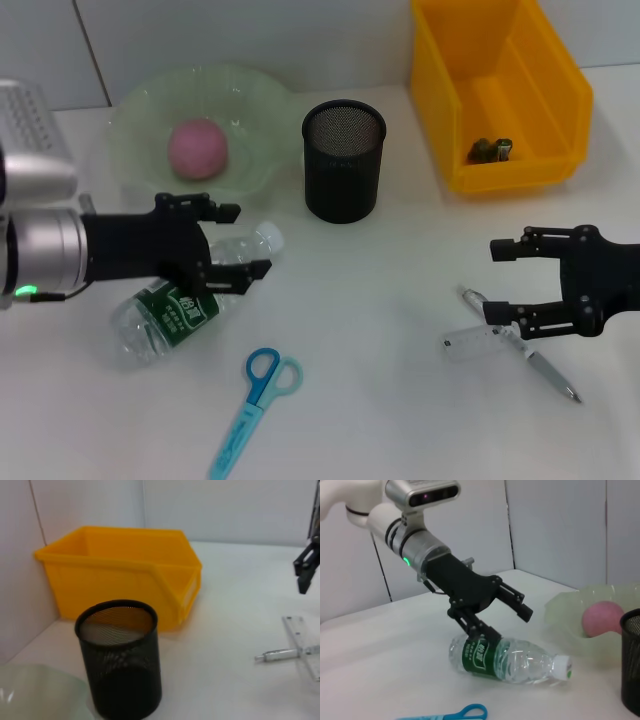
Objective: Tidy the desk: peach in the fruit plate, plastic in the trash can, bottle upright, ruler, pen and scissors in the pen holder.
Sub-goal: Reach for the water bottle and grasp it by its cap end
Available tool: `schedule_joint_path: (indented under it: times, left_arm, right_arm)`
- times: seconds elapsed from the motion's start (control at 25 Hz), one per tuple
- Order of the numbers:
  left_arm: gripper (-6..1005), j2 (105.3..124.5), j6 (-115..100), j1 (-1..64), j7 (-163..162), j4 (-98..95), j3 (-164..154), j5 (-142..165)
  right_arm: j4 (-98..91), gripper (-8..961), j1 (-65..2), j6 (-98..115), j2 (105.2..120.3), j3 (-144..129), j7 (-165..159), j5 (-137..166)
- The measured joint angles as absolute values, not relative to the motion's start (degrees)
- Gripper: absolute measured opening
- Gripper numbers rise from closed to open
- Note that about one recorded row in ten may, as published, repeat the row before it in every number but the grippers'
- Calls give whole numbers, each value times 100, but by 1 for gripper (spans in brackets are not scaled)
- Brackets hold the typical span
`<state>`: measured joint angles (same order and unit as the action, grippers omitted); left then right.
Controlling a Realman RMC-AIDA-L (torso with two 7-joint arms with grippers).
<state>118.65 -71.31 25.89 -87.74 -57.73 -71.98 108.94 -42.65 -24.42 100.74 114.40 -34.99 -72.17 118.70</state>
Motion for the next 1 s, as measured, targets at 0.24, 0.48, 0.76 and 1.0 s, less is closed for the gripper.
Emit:
schedule_joint_path:
  times: [0.24, 0.48, 0.76, 1.0]
  left_arm:
    - [764, 11861, -6970, 2702, -9293, -6044, -7329, 11276]
    - [758, 11870, -6698, 3500, -10572, -5685, -7441, 12133]
    - [752, 11872, -6478, 3884, -11000, -5286, -7446, 12425]
    - [746, 11879, -6416, 4338, -12090, -4980, -7664, 12906]
  right_arm:
    - [-4208, 815, -2403, 9931, 11415, -3446, -7132, 11889]
    - [-4147, 815, -2358, 9814, 11449, -3435, -6819, 11866]
    - [-3994, 815, -2406, 9600, 11448, -3428, -6695, 11862]
    - [-3987, 814, -2415, 9584, 11447, -3428, -6695, 11857]
